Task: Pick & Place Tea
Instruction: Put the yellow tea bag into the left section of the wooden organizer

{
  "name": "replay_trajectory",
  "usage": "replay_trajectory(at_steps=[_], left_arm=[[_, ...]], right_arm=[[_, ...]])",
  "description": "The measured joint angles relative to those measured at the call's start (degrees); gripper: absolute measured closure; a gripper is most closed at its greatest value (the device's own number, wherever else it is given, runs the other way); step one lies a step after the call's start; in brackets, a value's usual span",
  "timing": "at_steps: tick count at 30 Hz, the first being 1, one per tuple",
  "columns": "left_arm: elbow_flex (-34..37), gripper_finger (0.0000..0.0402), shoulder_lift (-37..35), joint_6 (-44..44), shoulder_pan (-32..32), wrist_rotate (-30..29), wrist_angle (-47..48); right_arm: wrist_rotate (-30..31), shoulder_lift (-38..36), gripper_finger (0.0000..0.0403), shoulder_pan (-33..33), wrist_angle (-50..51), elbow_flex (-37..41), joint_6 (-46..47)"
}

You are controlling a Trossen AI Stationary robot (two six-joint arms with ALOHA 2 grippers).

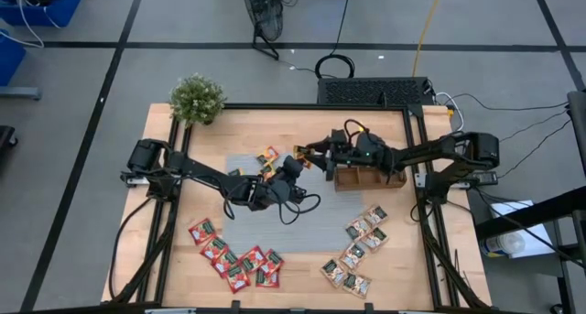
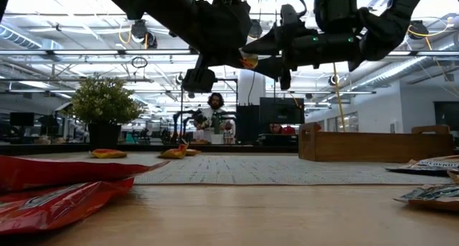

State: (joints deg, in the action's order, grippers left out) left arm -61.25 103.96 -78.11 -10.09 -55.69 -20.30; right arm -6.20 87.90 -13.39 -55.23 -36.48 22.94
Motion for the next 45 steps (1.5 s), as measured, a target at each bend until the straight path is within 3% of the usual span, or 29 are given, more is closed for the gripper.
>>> replay_trajectory(at_steps=[6, 10, 12, 16, 19, 22, 26, 31, 37, 41, 45], left_arm=[[0.0, 0.0377, 0.0, 2.22, 0.0, 0.05, 0.91], [0.0, 0.0385, -0.02, 2.75, -0.03, 0.2, 0.86], [0.0, 0.0393, -0.02, 3.04, -0.11, 0.47, 0.84], [0.0, 0.0381, -0.02, 7.21, -0.11, 0.77, 0.82], [0.0, 0.0344, -0.02, 17.16, -0.54, 0.56, 0.16], [-0.04, 0.031, -0.09, 26.9, -1.43, 0.2, 0.66], [-0.04, 0.028, -0.09, 33.65, -2.48, 2.61, 4.03], [-0.01, 0.0267, -0.8, 40.3, -2.68, 12.56, 8.9], [0.07, 0.0266, -6.81, 48.31, 0.49, 34.26, 13.95], [0.07, 0.0266, -12.92, 54.4, 4.31, 49.06, 16.36], [-0.02, 0.0266, -17.55, 58.66, 7.54, 57.12, 17.86]], right_arm=[[-0.85, -0.04, 0.0265, 0.02, -1.18, -0.01, 0.33], [-5.13, 0.0, 0.0364, 0.11, -0.02, -0.01, -2.72], [-5.71, -0.02, 0.039, 0.57, 0.3, -0.01, -5.11], [-5.08, -0.04, 0.04, 1.41, 0.62, -0.01, -8.43], [-2.07, -1.6, 0.0402, 2.03, 1.34, 0.27, -11.25], [2.93, -4.98, 0.0402, 2.88, 4.32, 1.07, -15.61], [10.18, -12.22, 0.0402, 4.7, 9.9, 2.78, -20.9], [13.85, -22.12, 0.0403, 7.86, 19.83, 6.46, -25.35], [20.23, -34.0, 0.0403, 10.77, 28.27, 14.59, -28.09], [21.11, -41.06, 0.0403, 11.8, 28.29, 22.58, -31.05], [21.1, -44.74, 0.0403, 11.59, 24.21, 29.82, -29.94]])
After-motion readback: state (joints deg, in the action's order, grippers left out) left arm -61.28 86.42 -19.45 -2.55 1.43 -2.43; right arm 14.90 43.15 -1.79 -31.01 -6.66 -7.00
